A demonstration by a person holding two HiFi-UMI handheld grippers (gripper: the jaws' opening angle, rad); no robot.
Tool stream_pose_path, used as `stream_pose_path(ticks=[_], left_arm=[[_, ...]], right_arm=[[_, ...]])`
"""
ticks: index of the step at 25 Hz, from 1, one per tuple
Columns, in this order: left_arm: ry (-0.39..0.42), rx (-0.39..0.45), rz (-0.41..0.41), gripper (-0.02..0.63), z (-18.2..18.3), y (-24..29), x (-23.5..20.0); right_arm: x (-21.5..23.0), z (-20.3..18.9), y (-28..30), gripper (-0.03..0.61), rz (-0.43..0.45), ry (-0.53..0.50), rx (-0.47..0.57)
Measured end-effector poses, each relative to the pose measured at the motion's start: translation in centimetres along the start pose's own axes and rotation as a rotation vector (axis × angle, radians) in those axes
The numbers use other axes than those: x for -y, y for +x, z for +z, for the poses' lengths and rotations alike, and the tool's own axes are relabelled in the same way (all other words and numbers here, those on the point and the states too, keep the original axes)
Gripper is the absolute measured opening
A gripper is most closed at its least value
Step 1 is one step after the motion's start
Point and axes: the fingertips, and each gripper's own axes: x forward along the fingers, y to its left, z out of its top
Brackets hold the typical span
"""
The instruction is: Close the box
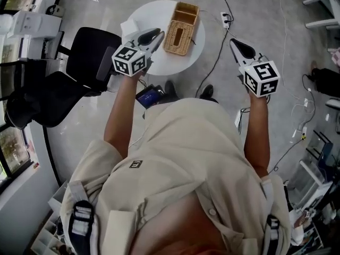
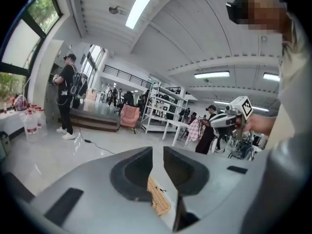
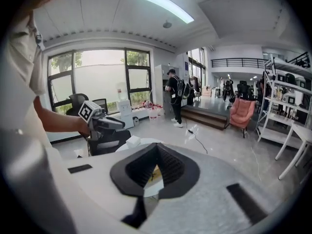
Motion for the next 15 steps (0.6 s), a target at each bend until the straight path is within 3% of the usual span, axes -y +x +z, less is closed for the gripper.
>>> stream_pose_path(ticks=[9, 15], left_arm=[[0.176, 0.214, 0.154, 0.064, 10.6, -7.9, -1.8], [0.287, 0.291, 0.160, 0.063, 15.5, -10.6, 0.4]], right_arm=[[-4.1, 8.3, -1.7, -0.009, 0.078, -0.156, 0.185], [-5.1, 10.8, -2.2, -0.009, 0.099, -0.173, 0.209]])
